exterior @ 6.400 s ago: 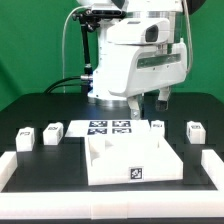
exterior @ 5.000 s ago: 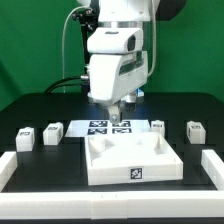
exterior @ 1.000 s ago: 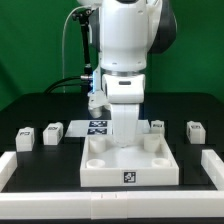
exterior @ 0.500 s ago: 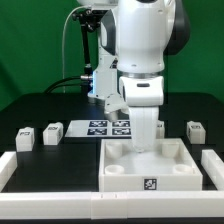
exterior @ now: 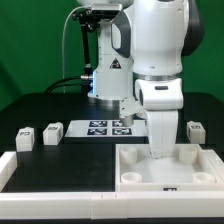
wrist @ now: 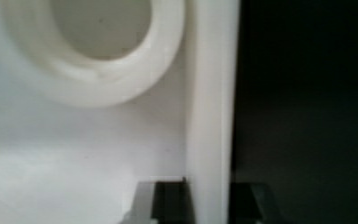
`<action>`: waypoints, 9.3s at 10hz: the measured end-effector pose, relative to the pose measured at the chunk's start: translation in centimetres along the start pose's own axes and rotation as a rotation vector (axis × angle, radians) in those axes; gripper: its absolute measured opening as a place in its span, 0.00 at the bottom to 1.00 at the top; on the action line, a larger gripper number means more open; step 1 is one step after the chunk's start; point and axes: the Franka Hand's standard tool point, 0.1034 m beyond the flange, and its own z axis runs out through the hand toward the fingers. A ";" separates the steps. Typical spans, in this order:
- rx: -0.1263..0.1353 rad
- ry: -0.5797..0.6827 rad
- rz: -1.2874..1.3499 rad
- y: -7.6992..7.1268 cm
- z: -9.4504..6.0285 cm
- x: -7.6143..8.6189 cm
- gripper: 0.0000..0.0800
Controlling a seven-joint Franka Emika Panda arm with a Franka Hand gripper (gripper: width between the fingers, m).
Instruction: Assemble one leg
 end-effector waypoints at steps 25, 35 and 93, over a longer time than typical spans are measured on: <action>-0.042 -0.007 0.361 -1.5 -4.0 0.9 0.81; 0.035 0.054 1.604 -6.2 -3.2 7.7 0.81; -0.134 0.244 1.455 1.2 -11.9 6.9 0.36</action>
Offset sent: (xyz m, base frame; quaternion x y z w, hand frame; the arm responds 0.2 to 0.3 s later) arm 0.0000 0.0000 0.0000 0.0000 0.0000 0.0000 1.0000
